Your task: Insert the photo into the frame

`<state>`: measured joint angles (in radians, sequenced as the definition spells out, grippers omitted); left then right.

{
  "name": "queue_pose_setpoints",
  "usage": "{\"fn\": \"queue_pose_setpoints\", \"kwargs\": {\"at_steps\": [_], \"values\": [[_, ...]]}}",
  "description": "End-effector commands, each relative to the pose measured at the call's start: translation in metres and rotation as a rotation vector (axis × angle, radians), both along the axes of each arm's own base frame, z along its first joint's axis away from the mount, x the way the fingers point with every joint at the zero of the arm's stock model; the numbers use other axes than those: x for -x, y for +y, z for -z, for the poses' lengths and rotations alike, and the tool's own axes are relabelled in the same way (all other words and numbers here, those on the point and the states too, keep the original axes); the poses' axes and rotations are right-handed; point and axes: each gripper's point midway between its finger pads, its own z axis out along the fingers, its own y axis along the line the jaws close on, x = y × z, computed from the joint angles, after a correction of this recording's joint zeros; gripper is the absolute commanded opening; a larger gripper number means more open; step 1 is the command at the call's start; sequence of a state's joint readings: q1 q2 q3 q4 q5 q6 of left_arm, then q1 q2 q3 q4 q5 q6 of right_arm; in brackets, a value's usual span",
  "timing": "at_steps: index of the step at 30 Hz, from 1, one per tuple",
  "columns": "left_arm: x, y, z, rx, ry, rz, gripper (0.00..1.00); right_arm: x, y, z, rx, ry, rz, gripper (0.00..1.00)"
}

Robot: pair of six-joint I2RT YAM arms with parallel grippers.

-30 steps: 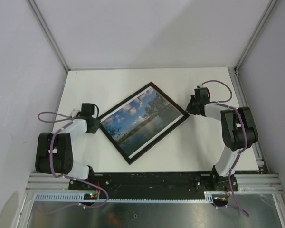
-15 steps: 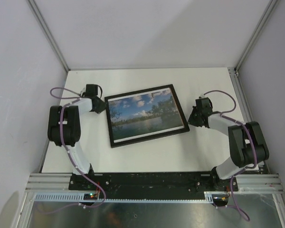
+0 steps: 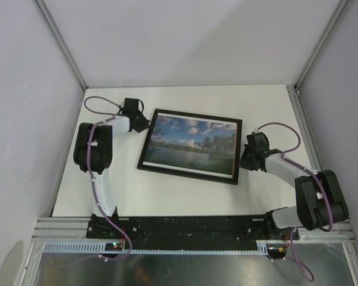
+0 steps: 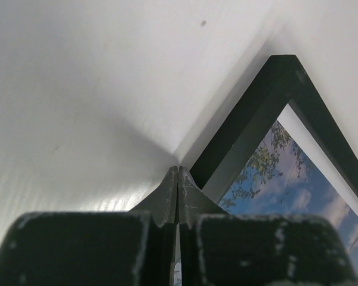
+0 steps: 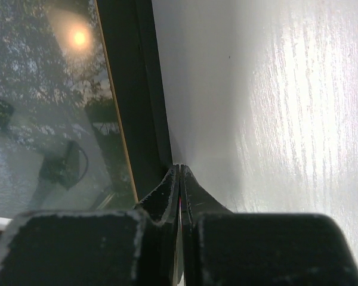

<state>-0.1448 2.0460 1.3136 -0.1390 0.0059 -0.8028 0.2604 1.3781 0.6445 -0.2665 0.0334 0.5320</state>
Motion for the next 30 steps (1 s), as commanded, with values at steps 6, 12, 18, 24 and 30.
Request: {"fn": "queue_pose_setpoints", "kwargs": {"at_steps": [6,12,18,24,30], "values": [[0.077,-0.01,0.029,0.014,0.159,0.012,0.0,-0.022,0.007,0.0,-0.063,-0.035,0.01,0.0],[0.116,0.005,0.025,-0.015,0.168,-0.04,0.0,-0.039,0.011,0.002,-0.062,-0.027,-0.001,0.0],[0.15,0.008,0.024,-0.007,0.184,-0.042,0.0,-0.045,0.012,0.007,-0.061,-0.022,-0.005,0.0],[0.174,0.005,0.021,0.003,0.183,-0.028,0.0,-0.049,0.015,0.014,-0.065,-0.01,-0.008,0.0],[0.186,0.001,0.019,0.014,0.178,-0.013,0.0,-0.049,0.017,0.016,-0.064,-0.007,-0.012,0.0]]}}
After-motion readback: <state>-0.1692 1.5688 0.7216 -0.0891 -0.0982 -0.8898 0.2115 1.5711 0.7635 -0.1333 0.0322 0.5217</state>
